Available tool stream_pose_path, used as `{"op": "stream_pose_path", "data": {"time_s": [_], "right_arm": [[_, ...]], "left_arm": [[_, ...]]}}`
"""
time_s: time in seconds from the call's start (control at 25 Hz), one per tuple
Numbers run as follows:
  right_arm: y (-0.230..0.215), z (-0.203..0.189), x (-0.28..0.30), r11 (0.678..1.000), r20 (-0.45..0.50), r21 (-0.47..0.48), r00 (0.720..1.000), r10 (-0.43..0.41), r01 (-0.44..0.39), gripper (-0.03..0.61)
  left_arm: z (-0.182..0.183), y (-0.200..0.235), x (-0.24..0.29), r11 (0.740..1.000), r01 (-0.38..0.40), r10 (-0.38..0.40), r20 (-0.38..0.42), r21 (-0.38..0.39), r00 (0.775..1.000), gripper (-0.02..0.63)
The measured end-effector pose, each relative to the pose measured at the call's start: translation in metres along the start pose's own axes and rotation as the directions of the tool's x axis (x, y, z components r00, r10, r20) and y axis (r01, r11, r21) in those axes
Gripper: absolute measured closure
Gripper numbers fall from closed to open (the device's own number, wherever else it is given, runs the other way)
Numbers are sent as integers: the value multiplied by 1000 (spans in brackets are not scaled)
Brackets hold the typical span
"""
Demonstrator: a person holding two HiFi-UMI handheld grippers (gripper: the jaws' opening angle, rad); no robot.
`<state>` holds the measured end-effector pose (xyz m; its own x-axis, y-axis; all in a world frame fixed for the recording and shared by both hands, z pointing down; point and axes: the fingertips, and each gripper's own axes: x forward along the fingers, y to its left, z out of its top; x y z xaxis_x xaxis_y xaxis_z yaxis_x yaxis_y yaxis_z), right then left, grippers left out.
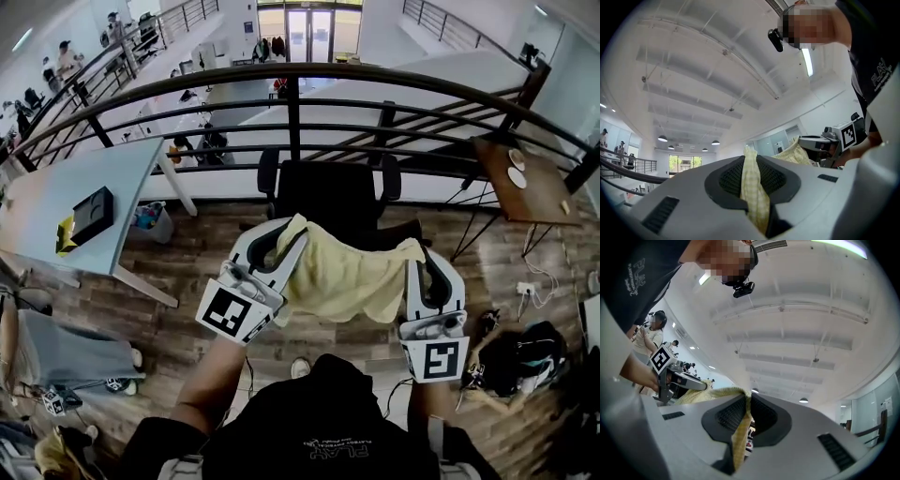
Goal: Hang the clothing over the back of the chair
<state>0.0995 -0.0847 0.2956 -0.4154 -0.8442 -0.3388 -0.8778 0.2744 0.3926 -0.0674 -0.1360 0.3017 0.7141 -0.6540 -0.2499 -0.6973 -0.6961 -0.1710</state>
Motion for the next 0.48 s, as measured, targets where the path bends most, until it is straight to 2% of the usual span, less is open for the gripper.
{"op": "stream_pose_path", "data": {"time_s": [0.16,0.36,0.48], "right_arm": [[-9,7,10,999,6,32,1000,-29,29,537],[-20,13,23,1000,14,-26,1000,-8,8,537],[-27,11,32,997,7,-73,1000,5,-5,537]], "left_arm": [[4,4,9,999,28,-28,-5,18,1000,534],[15,12,19,996,54,-54,-7,74,999,534],[14,21,34,994,68,-65,-37,91,997,533]]}}
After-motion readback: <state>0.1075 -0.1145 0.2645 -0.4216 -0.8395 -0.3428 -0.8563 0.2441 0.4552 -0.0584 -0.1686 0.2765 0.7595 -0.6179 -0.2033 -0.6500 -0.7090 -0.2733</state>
